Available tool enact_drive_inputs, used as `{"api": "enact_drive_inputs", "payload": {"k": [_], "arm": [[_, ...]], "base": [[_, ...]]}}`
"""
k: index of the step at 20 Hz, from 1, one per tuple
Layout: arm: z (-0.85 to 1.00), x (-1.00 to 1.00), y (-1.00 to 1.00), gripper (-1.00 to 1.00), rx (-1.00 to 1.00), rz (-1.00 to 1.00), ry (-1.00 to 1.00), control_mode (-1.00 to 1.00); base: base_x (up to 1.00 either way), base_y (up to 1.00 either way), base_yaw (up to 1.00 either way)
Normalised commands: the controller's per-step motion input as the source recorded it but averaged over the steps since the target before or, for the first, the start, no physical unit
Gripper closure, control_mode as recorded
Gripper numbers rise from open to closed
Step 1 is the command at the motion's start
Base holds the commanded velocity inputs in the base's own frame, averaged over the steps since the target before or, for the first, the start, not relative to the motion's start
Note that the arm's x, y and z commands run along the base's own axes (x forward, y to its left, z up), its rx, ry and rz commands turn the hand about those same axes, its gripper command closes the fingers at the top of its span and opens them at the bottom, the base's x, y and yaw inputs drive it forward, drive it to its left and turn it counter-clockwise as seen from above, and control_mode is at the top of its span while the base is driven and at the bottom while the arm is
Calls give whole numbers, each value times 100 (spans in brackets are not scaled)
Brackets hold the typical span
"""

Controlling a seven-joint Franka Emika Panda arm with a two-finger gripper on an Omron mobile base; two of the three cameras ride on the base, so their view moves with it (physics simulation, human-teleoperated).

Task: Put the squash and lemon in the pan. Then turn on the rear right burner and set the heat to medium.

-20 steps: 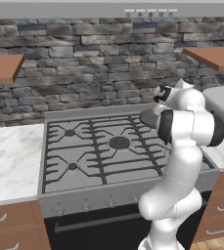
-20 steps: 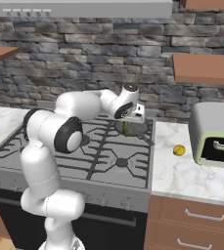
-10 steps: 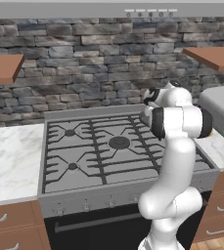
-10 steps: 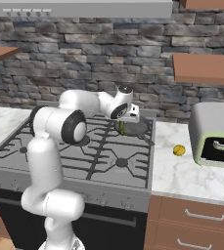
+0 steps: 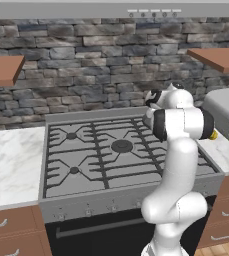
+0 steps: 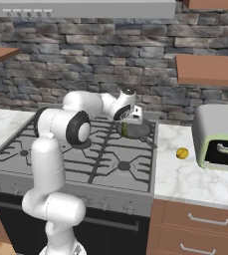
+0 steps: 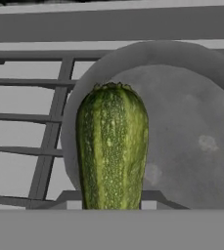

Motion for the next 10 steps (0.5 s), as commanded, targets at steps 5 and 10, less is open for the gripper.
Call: {"api": "enact_drive_inputs", "payload": {"k": [5,10], "arm": [[-1,14,0,100,0,0,-6,-100],[0,16,0,100,0,0,-6,-100]], "base": [[0,0,0],[0,0,0]]}}
